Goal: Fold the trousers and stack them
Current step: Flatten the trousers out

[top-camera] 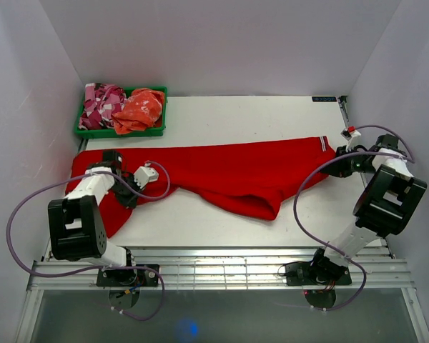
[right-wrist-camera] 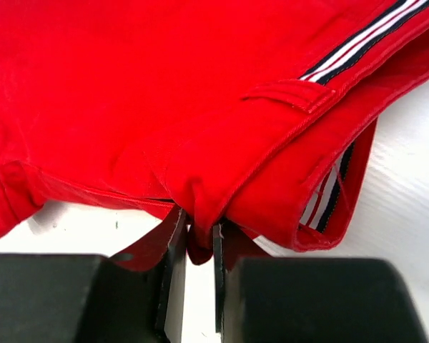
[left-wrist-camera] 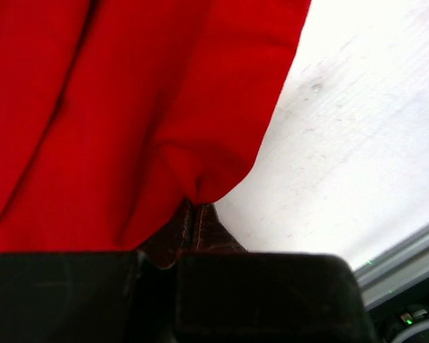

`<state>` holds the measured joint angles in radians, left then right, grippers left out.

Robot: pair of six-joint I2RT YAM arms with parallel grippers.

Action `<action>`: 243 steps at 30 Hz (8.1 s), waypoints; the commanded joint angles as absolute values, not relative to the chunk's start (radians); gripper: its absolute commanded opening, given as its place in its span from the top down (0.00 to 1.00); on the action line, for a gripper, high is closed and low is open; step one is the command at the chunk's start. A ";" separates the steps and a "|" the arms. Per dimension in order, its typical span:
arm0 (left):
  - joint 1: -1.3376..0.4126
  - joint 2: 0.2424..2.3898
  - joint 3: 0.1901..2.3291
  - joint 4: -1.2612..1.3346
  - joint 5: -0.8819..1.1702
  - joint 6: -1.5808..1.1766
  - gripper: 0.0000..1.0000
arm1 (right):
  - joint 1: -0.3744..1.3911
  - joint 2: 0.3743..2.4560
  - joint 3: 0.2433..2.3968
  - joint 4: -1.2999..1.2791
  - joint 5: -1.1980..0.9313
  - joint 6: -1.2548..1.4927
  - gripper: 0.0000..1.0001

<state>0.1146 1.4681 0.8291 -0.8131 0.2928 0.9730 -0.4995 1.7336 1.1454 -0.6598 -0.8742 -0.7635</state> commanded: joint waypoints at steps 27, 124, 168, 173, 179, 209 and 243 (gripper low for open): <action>0.483 2.046 1.600 -1.293 0.670 0.904 1.00 | -0.371 1.962 1.552 -0.652 -0.339 -0.537 0.92; -0.460 2.414 2.094 -0.652 1.234 -0.056 1.00 | -0.403 1.959 1.514 -0.830 -0.965 -0.672 0.16; -0.396 2.482 1.733 0.986 1.551 -1.351 1.00 | -0.163 1.781 1.074 -0.196 -1.028 -0.646 0.23; -0.396 2.479 1.735 0.965 1.520 -1.318 0.96 | -0.161 1.775 1.091 -0.219 -1.167 -0.546 0.55; -0.388 2.445 1.723 0.835 1.506 -1.173 0.70 | -0.201 1.807 1.262 -0.440 -1.190 -0.523 0.92; -0.462 1.785 1.552 -0.514 0.408 0.554 0.38 | -0.451 1.933 1.518 -1.200 -0.685 -0.552 0.92; -0.476 2.408 2.069 -0.410 0.161 0.390 1.00 | -0.428 1.853 1.481 -1.234 -0.460 -0.948 0.92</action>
<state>-0.5797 2.4611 2.0453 -0.4435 0.3874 0.4232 -0.3695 1.8240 1.3521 -1.0241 -0.4088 -0.8745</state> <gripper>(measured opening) 0.012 0.089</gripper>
